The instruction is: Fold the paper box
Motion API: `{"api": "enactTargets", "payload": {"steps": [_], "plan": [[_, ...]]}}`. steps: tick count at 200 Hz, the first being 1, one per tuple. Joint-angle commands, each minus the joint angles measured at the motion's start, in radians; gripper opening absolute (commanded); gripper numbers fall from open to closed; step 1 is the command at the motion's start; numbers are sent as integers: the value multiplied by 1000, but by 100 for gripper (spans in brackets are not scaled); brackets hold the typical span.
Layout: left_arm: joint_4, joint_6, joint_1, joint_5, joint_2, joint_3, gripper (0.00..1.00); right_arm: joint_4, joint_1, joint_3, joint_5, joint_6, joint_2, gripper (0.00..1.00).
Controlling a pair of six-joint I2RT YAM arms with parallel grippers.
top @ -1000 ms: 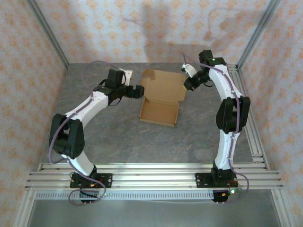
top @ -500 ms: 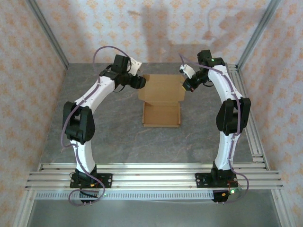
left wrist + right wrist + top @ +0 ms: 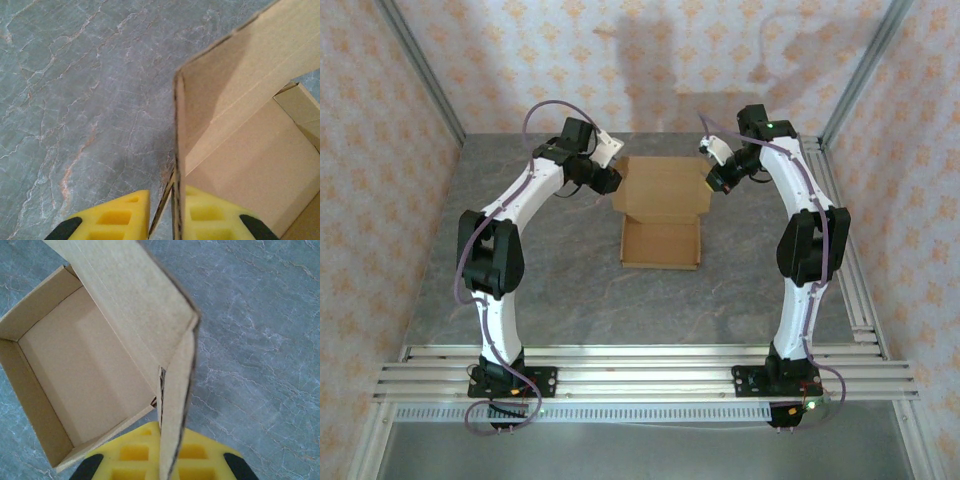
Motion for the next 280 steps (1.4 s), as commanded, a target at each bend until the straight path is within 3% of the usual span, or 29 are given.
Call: {"api": "enactTargets", "payload": {"steps": [1, 29, 49, 73, 103, 135, 153, 211, 245, 280], "plan": [[-38, 22, 12, 13, -7, 32, 18, -34, 2, 41, -2, -19, -10, 0], [-53, 36, 12, 23, -11, 32, 15, -29, 4, 45, 5, -16, -9, 0], [-59, 46, 12, 25, -18, 28, 22, -31, 3, 51, 9, -16, -3, 0], [-53, 47, 15, 19, -29, 12, 22, -32, 3, 56, 7, -13, 4, 0], [-51, 47, 16, 22, -37, 4, 10, -35, 3, 57, 0, -10, 10, 0], [-54, 46, 17, 18, -45, -1, 9, -28, 3, 59, 7, 2, 15, 0], [-32, 12, 16, 9, -55, -5, 1, -10, 4, 58, 13, 37, 8, 0], [170, -237, 11, -64, -67, -67, 0, 397, 74, -173, 268, 363, -123, 0], [197, -365, -1, -150, -57, -50, 0, 502, 157, -247, 427, 523, -152, 0], [246, -424, -54, -228, -68, -67, 0, 584, 208, -323, 474, 710, -189, 0]]}}
